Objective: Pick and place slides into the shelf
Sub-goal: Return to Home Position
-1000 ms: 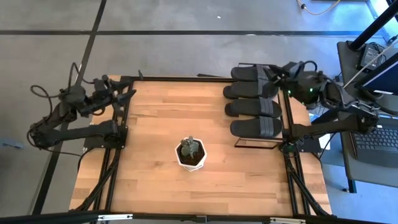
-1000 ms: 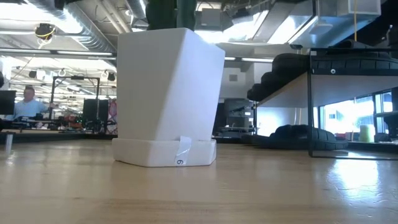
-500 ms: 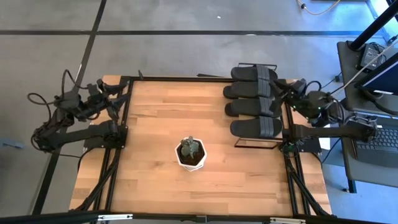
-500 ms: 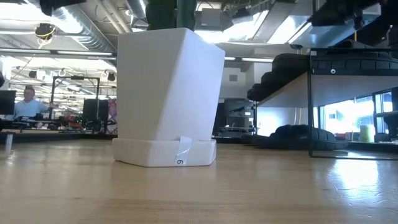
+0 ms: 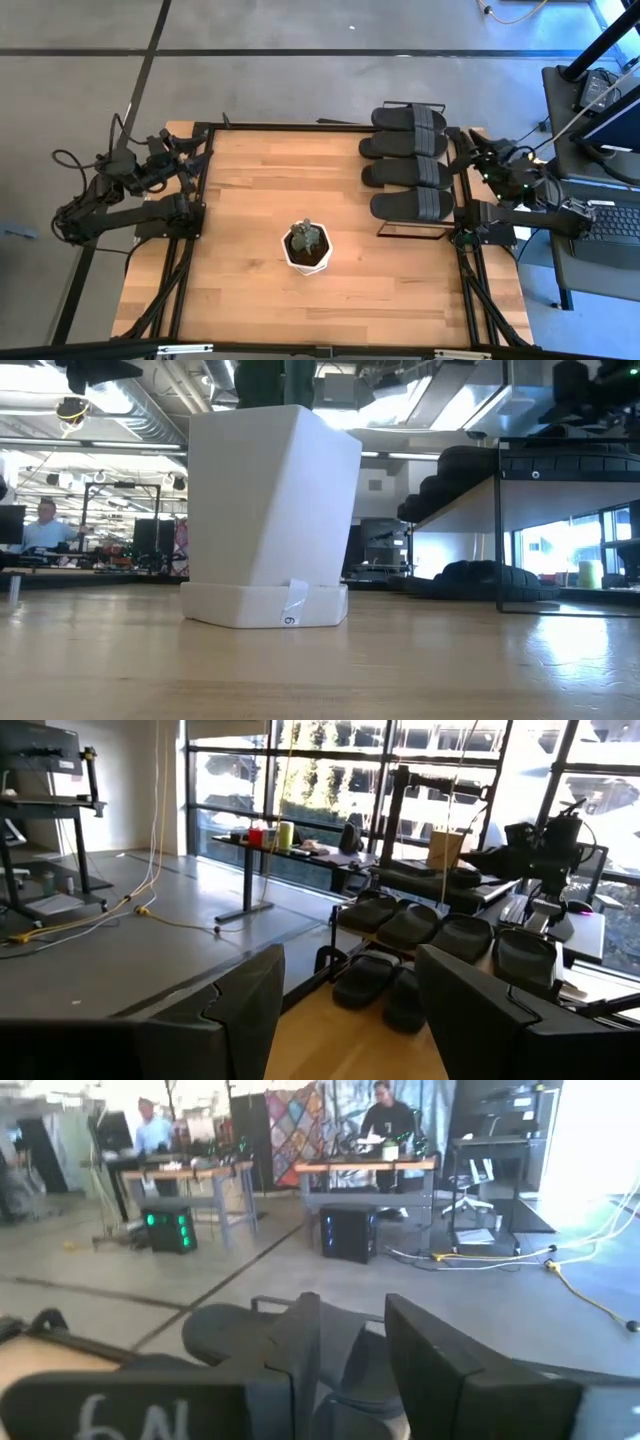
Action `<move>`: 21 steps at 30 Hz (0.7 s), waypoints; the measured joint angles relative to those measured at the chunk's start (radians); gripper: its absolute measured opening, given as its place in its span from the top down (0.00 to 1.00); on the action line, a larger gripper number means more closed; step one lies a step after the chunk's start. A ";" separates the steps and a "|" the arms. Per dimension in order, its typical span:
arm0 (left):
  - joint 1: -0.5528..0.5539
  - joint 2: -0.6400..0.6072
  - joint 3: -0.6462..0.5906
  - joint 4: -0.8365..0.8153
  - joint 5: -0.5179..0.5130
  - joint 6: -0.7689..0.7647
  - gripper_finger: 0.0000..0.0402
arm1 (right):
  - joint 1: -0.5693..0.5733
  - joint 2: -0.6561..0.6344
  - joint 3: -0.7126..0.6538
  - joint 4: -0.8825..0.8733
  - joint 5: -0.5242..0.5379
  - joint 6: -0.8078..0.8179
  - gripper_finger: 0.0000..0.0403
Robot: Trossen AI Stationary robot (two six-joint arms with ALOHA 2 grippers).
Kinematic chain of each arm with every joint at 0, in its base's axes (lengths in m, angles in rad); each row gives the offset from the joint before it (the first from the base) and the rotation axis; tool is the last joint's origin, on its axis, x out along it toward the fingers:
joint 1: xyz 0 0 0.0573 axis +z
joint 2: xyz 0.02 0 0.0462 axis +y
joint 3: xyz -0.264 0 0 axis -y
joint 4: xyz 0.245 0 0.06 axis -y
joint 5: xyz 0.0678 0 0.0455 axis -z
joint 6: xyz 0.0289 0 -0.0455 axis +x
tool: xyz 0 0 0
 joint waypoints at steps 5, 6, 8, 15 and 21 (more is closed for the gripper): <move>0.000 0.000 0.000 0.001 -0.001 0.000 0.46 | -0.017 -0.113 -0.018 0.002 0.025 -0.055 0.71; 0.000 0.000 0.000 0.000 -0.001 0.000 0.46 | -0.019 -0.114 -0.024 0.002 0.049 -0.062 0.71; 0.000 0.000 0.000 0.001 -0.001 0.000 0.46 | -0.021 -0.109 -0.041 -0.012 0.102 -0.070 0.71; 0.000 0.000 0.000 0.000 -0.003 0.000 0.46 | -0.021 -0.098 -0.123 0.066 0.116 -0.049 0.71; 0.000 0.000 0.000 -0.003 -0.079 0.013 0.46 | -0.041 -0.098 -0.194 0.149 0.156 -0.023 0.71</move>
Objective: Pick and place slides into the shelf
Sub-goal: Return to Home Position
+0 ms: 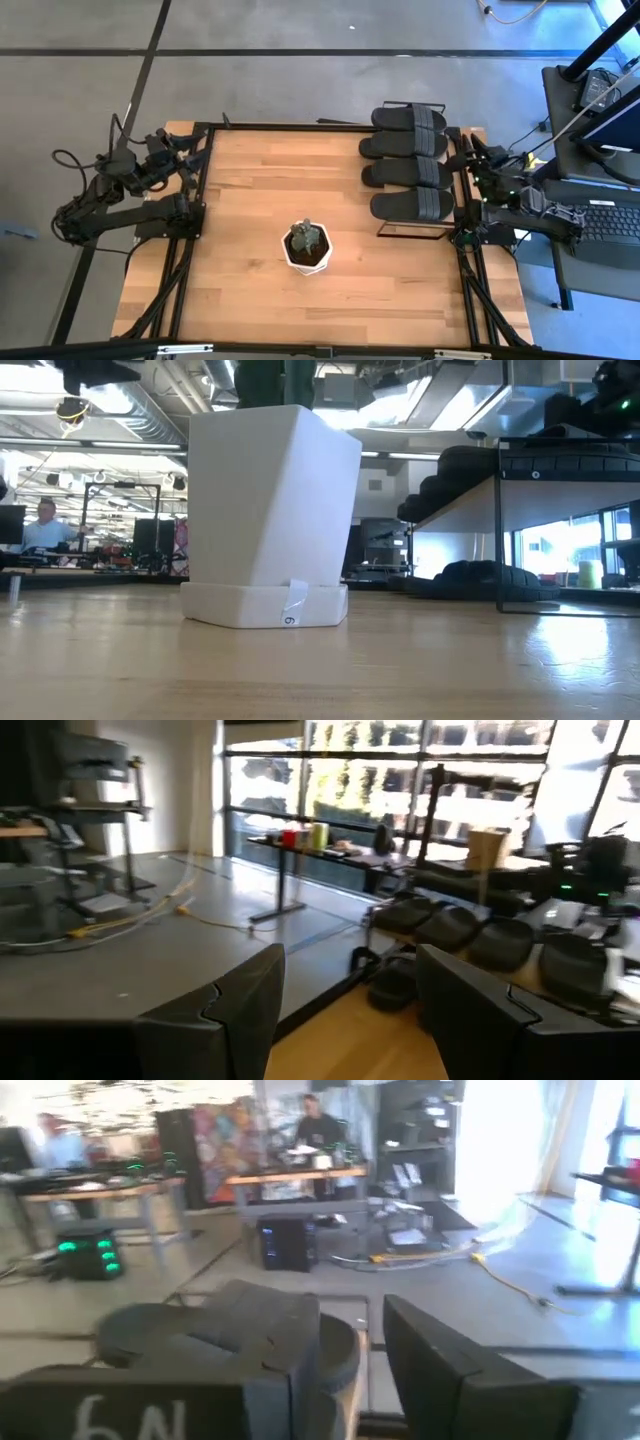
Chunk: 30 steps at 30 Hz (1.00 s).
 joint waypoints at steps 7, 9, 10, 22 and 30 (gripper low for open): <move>0.000 0.000 0.000 -0.062 -0.112 0.000 0.46 | -0.096 0.009 -0.097 0.260 0.009 -0.076 0.71; 0.000 0.000 0.000 -0.063 -0.113 -0.014 0.46 | -0.132 0.011 -0.116 0.318 -0.002 -0.120 0.71; 0.000 0.000 0.000 -0.064 -0.113 -0.015 0.46 | -0.151 0.011 -0.118 0.340 -0.011 -0.122 0.71; 0.000 0.000 0.000 -0.065 -0.102 -0.017 0.46 | -0.483 0.010 -0.202 0.364 -0.172 -0.043 0.71; 0.000 0.000 0.000 -0.084 -0.094 -0.016 0.46 | -0.660 0.010 -0.202 0.250 -0.261 0.111 0.71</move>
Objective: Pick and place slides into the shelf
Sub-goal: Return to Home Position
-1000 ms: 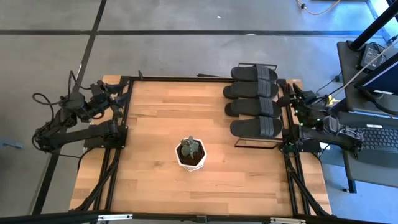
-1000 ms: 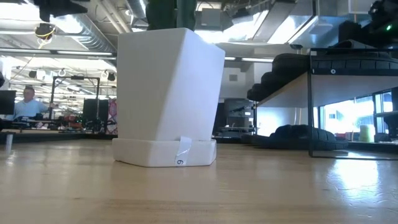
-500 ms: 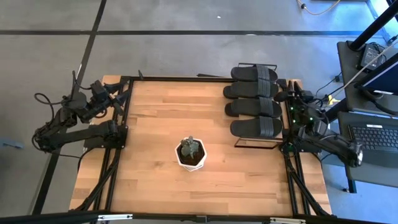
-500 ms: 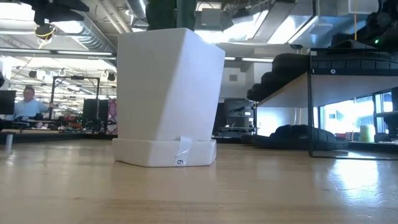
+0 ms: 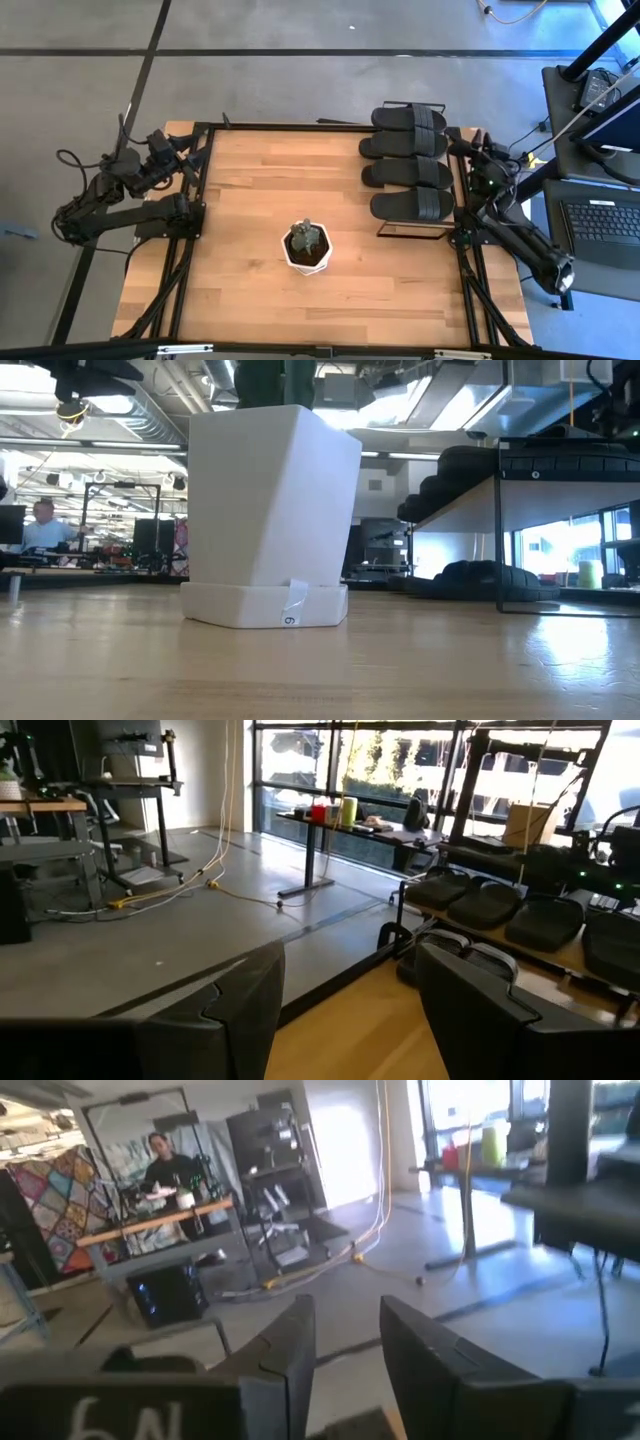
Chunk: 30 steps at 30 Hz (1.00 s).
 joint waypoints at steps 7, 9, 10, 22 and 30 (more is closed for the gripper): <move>0.000 -0.047 0.000 -0.028 0.001 -0.039 0.46 | -0.078 0.000 0.000 -0.064 -0.055 0.064 0.71; 0.000 -0.068 0.000 -0.049 0.006 -0.068 0.46 | -0.098 0.000 -0.003 -0.062 -0.045 0.066 0.71; 0.000 -0.079 -0.004 -0.053 0.019 -0.080 0.46 | -0.107 0.000 -0.007 -0.063 -0.037 0.063 0.71; 0.000 -0.124 -0.209 0.067 0.058 -0.128 0.46 | -0.137 0.000 -0.036 -0.064 -0.026 0.056 0.71; 0.000 -0.125 -0.403 0.330 0.057 -0.129 0.46 | -0.138 0.000 -0.036 -0.064 -0.026 0.054 0.71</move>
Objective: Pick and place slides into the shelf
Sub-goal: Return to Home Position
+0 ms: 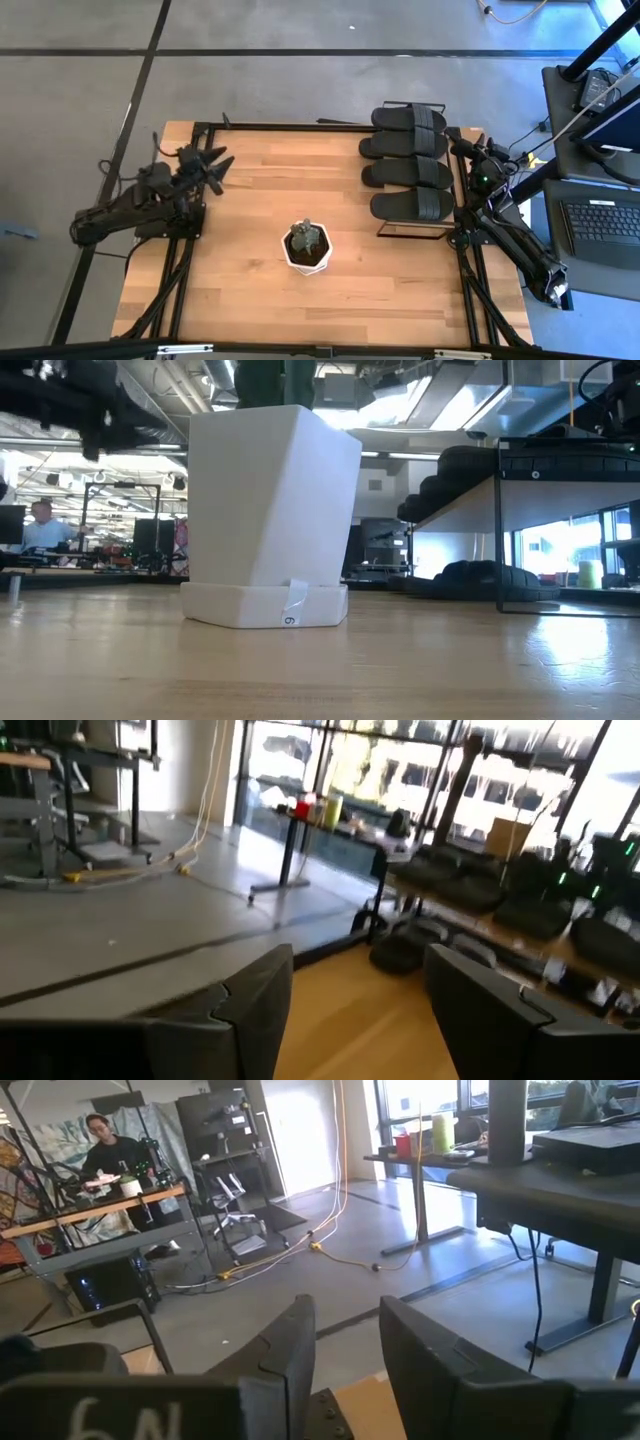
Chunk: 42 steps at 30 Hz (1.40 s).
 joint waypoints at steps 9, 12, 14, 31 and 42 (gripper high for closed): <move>0.000 0.000 -0.137 0.093 -0.018 -0.003 0.46 | 0.000 0.000 0.000 0.000 0.000 0.000 0.71; 0.000 0.000 -0.167 0.108 -0.054 -0.003 0.46 | 0.000 0.000 0.000 0.000 0.000 0.002 0.71; 0.000 0.000 -0.186 0.132 -0.068 -0.003 0.46 | 0.000 0.000 0.000 0.000 0.000 -0.002 0.71; -0.001 0.005 -0.201 0.136 -0.051 0.103 0.46 | 0.000 0.000 0.000 0.001 0.000 0.003 0.71; -0.001 0.005 -0.201 0.136 -0.050 0.106 0.46 | 0.000 0.000 0.000 0.001 0.000 0.002 0.71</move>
